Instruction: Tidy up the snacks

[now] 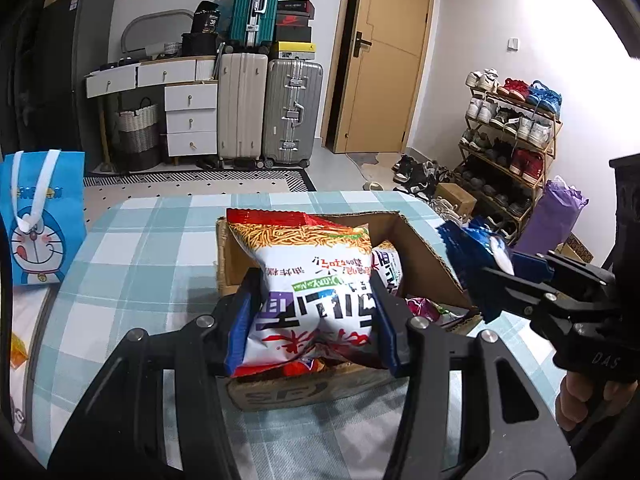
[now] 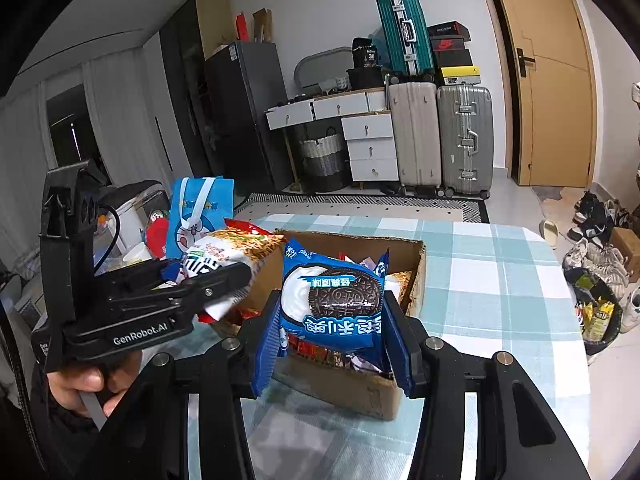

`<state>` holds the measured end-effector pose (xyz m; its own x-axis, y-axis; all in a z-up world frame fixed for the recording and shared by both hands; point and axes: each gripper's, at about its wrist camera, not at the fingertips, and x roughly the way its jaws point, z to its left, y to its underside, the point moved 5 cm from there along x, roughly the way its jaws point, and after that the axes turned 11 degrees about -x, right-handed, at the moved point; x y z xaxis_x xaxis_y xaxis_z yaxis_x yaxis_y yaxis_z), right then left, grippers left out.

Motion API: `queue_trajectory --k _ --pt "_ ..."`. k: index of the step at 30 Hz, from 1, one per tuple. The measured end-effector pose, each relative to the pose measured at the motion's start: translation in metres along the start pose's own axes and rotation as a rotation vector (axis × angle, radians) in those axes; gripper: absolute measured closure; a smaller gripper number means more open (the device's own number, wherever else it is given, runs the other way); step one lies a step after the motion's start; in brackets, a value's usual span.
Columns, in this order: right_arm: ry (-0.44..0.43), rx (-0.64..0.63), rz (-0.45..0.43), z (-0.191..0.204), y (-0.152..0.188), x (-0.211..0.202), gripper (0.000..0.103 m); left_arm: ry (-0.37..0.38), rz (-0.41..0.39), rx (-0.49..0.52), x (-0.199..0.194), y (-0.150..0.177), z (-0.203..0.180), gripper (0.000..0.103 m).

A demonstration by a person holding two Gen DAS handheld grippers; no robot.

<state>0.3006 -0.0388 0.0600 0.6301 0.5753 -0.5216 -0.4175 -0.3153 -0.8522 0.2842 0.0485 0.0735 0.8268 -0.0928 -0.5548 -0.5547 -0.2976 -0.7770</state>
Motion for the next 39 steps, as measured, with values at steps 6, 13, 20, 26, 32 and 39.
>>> queue_trajectory --k 6,13,20,26,32,39 --pt "-0.004 0.0 0.024 -0.002 0.001 0.017 0.055 -0.021 0.029 0.002 0.031 -0.001 0.003 0.055" --pt "-0.009 -0.001 0.048 -0.003 -0.003 0.04 0.055 -0.054 0.031 0.007 0.058 -0.009 0.011 0.055" --pt "-0.012 0.006 0.071 -0.005 -0.001 0.058 0.055 -0.081 0.036 0.029 0.08 -0.011 0.013 0.054" --pt "0.003 0.001 0.088 -0.008 0.002 0.068 0.055 -0.098 0.034 0.037 0.096 -0.013 0.016 0.054" --pt "0.003 0.0 0.105 -0.009 0.005 0.075 0.052 -0.094 0.051 0.026 0.109 -0.015 0.023 0.054" --pt "0.019 -0.021 0.045 -0.008 0.001 0.057 0.028 -0.081 0.026 0.05 0.091 -0.013 0.023 0.027"
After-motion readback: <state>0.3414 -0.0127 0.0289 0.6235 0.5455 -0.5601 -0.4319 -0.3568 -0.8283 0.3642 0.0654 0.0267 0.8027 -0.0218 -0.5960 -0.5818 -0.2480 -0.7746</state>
